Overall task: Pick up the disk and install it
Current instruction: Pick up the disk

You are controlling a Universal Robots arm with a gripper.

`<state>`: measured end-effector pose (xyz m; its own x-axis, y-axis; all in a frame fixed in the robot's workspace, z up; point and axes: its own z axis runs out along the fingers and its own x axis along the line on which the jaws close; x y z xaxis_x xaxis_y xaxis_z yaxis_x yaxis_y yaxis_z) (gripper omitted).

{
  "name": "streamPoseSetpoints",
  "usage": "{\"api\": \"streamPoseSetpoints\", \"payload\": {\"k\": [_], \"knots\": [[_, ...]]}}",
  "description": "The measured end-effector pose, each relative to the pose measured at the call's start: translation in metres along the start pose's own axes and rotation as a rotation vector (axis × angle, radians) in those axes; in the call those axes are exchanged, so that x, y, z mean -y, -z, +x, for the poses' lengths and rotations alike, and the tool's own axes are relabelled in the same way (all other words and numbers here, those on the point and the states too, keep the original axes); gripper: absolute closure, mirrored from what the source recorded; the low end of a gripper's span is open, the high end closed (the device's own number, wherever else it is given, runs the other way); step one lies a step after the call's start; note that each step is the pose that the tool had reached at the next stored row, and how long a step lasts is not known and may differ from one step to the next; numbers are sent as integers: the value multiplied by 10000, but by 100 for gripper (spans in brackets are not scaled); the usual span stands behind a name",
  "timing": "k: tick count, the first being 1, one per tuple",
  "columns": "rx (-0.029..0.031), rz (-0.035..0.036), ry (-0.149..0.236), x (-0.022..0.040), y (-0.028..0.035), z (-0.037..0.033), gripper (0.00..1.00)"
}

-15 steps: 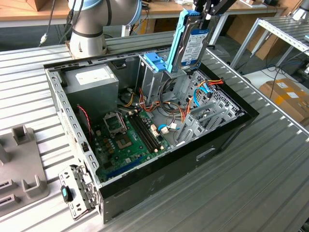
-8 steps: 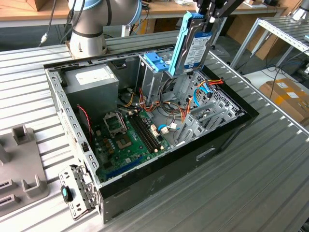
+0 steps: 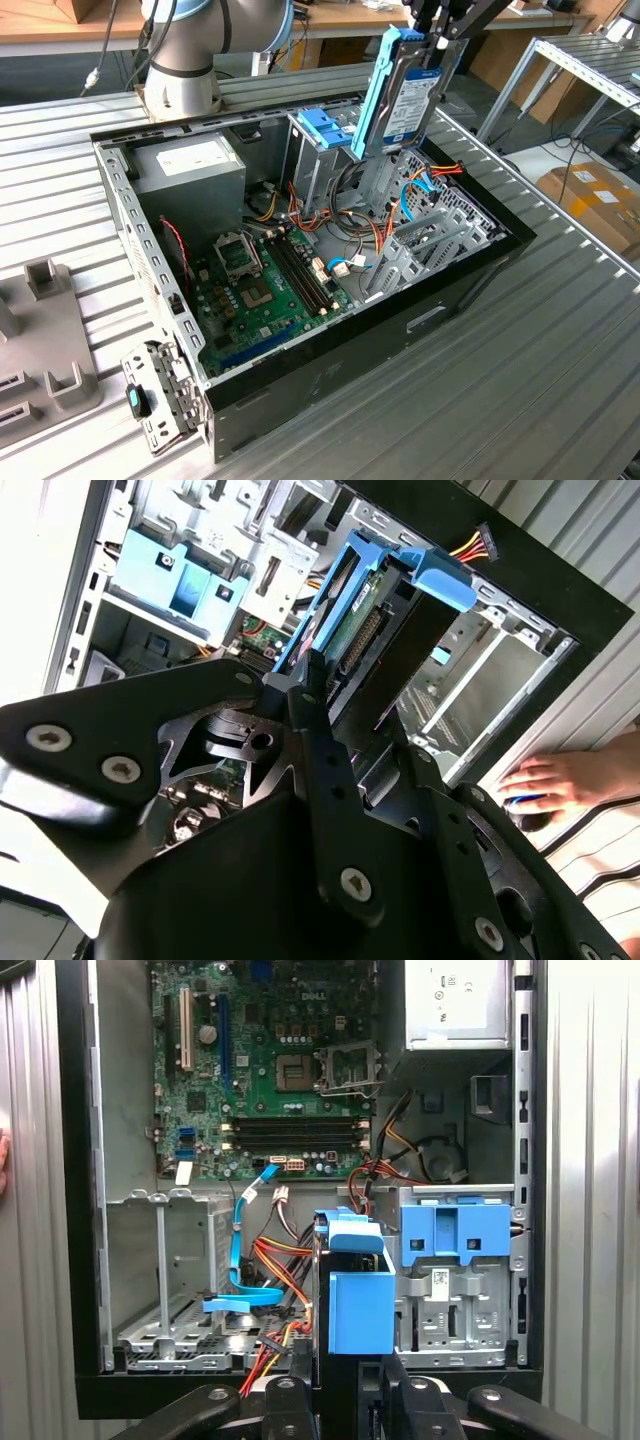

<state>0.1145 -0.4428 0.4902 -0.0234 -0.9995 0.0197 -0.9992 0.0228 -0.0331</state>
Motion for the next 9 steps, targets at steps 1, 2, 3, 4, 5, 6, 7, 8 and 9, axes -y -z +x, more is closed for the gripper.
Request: {"api": "streamPoseSetpoints", "payload": {"k": [1,2,3,4,5,6,7,8,9], "knots": [[1,0,0,0,-1,3,65],[0,0,0,0,0,8,65],[0,0,0,0,0,10,65],[1,0,0,0,0,11,65],[0,0,0,0,0,16,65],[0,0,0,1,-1,22,65],[0,0,0,1,0,22,65],[0,0,0,1,-1,22,65],[0,0,0,1,0,22,65]]}}
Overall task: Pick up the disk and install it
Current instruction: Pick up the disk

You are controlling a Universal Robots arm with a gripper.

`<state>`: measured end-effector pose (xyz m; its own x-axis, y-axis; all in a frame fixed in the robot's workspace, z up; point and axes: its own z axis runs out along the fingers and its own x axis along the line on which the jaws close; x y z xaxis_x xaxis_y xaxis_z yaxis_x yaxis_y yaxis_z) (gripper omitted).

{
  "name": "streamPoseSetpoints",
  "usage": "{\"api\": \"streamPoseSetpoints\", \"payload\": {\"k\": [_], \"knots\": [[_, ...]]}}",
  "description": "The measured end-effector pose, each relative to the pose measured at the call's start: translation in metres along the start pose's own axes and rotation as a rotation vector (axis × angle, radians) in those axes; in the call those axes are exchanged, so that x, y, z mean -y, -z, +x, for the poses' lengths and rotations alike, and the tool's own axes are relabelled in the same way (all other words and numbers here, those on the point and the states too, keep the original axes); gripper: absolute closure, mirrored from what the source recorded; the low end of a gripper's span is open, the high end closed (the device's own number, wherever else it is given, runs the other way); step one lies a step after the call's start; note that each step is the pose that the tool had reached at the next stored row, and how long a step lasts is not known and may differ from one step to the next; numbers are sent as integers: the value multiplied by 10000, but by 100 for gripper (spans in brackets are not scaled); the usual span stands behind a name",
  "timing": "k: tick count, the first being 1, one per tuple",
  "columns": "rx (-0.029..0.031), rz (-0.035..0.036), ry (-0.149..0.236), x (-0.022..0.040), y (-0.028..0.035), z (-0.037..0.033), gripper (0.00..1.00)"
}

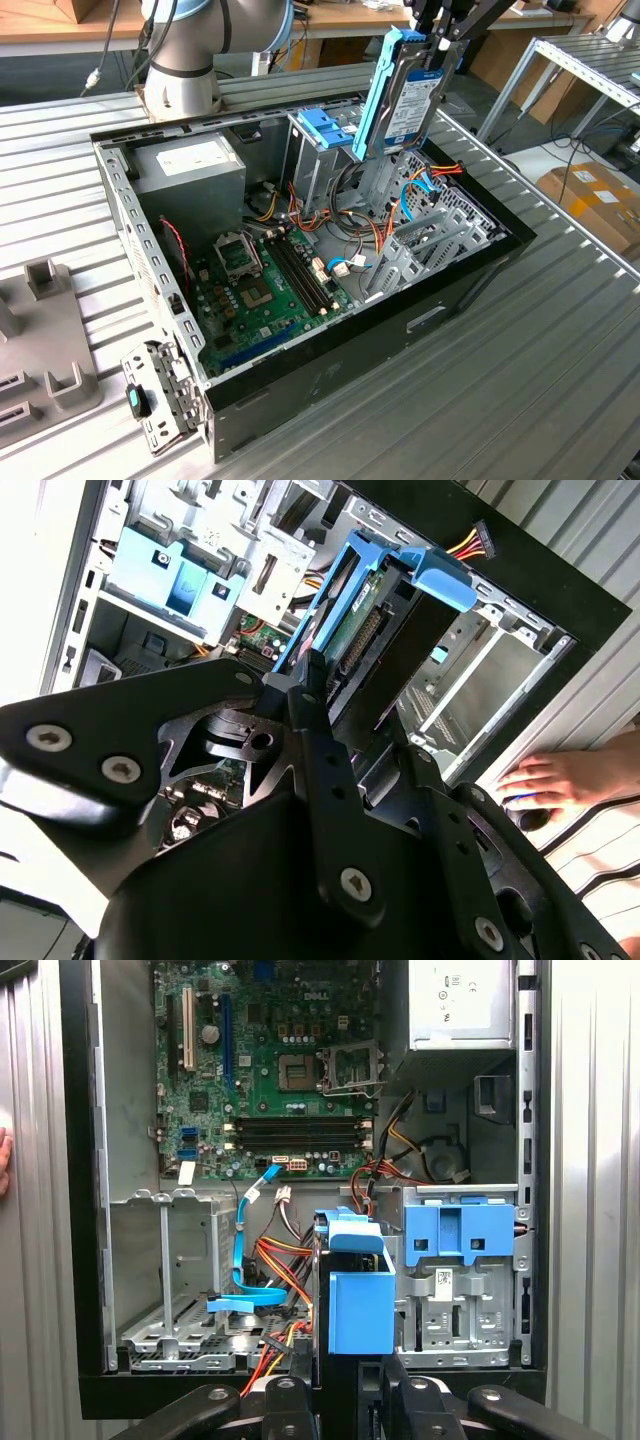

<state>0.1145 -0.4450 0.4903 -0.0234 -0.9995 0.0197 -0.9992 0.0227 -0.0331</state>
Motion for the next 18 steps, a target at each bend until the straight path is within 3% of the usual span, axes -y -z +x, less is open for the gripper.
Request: {"api": "streamPoseSetpoints", "payload": {"k": [8,14,18], "knots": [[0,0,0,0,0,12,65],[1,0,0,2,-2,96,65],[1,0,-1,3,-3,116,65]]}}
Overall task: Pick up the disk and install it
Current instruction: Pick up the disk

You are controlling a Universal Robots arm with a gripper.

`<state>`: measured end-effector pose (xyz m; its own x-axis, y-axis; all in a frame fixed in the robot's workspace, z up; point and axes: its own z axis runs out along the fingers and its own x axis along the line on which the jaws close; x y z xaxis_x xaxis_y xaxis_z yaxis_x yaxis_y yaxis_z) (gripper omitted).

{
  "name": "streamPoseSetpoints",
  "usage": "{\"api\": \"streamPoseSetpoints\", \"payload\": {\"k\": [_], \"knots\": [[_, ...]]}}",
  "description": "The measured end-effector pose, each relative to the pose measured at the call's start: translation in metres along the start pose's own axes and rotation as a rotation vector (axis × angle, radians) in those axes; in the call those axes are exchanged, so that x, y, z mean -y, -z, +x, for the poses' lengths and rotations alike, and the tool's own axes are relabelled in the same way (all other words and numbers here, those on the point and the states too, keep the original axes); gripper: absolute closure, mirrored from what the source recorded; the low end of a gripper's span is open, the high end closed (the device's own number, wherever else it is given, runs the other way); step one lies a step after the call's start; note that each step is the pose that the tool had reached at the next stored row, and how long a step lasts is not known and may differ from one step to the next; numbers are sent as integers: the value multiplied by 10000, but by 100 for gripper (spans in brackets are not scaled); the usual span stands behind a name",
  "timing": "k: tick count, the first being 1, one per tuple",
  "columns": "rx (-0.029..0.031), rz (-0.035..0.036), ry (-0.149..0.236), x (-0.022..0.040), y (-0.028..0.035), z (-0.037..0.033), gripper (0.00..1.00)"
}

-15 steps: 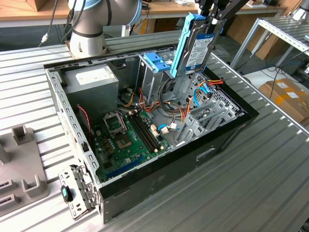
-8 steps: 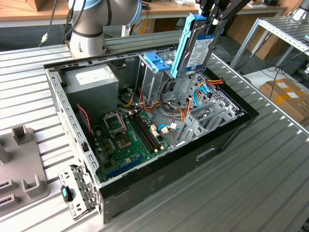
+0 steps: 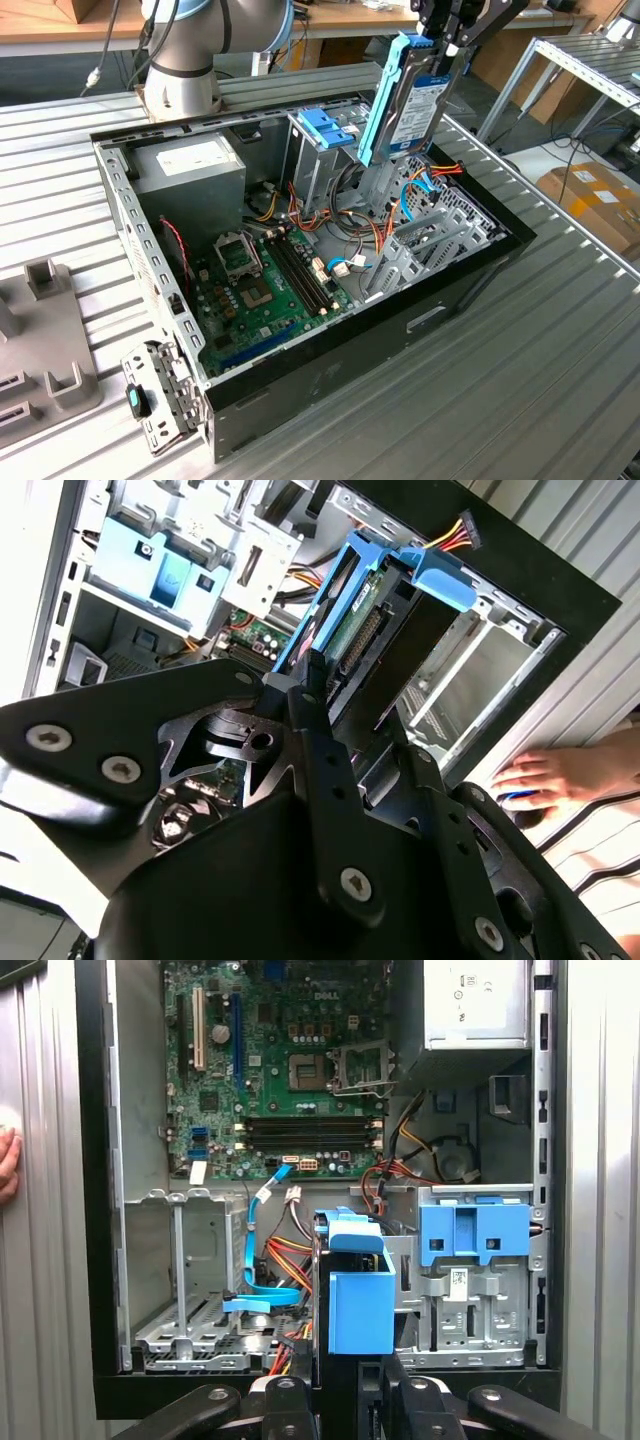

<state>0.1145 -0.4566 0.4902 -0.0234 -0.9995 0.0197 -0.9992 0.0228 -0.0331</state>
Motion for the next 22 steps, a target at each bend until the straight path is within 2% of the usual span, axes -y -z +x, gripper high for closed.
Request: {"api": "streamPoseSetpoints", "payload": {"k": [3,17,22], "knots": [[-2,0,1,0,9,3,65],[-1,0,1,6,168,6,65],[0,0,0,6,190,7,65]]}}
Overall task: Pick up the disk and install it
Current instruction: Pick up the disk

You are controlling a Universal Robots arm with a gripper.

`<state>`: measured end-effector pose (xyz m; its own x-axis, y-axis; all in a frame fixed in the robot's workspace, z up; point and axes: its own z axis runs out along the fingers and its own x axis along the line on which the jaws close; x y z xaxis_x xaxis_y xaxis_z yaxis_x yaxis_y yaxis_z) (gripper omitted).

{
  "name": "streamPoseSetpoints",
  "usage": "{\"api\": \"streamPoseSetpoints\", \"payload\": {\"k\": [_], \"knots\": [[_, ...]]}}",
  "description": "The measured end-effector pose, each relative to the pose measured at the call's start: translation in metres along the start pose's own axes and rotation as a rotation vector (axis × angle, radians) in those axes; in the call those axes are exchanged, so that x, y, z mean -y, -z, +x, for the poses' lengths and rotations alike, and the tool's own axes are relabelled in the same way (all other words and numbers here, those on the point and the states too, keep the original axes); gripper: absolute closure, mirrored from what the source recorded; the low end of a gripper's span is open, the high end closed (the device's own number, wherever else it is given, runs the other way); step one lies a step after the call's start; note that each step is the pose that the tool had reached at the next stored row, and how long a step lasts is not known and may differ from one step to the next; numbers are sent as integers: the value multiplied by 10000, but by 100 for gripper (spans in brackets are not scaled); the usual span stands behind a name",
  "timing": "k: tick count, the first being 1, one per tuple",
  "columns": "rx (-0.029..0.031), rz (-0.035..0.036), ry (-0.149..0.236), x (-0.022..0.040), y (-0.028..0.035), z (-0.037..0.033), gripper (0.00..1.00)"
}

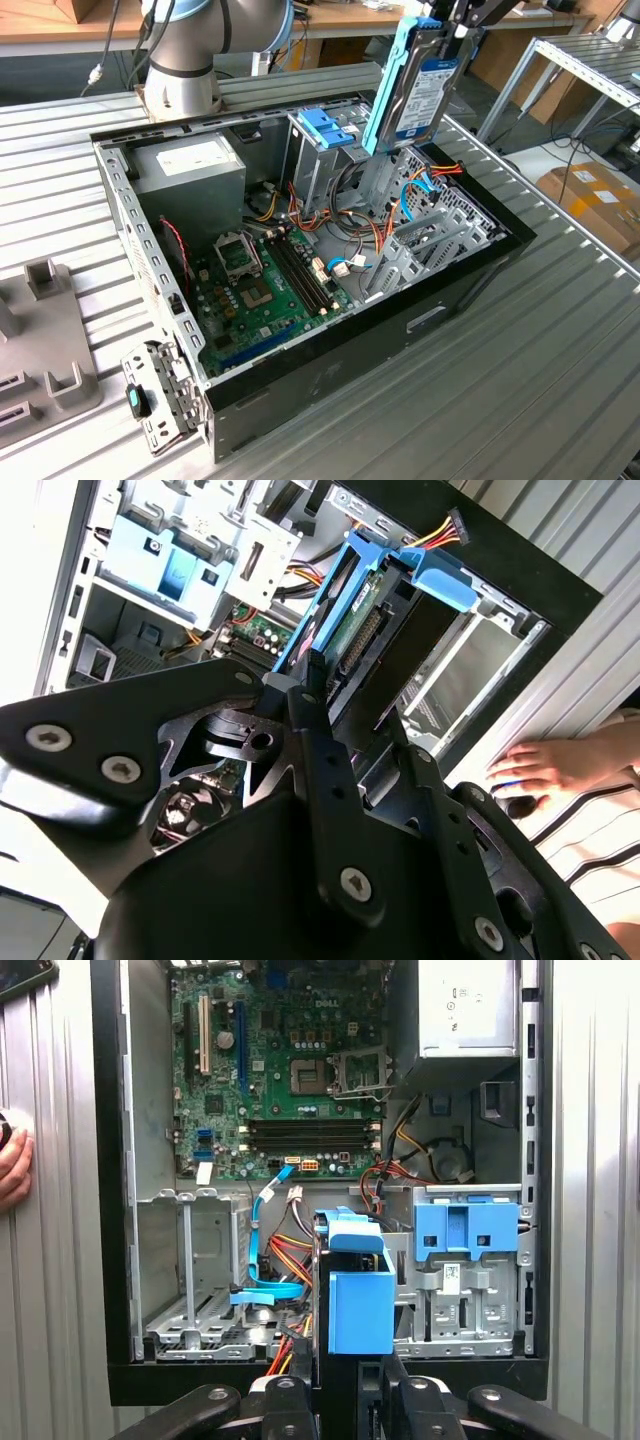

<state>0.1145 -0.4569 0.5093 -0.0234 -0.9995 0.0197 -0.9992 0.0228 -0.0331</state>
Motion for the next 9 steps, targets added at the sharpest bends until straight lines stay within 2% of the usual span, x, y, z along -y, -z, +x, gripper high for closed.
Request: {"api": "streamPoseSetpoints", "payload": {"k": [9], "knots": [[1,0,0,0,5,5,65]]}}
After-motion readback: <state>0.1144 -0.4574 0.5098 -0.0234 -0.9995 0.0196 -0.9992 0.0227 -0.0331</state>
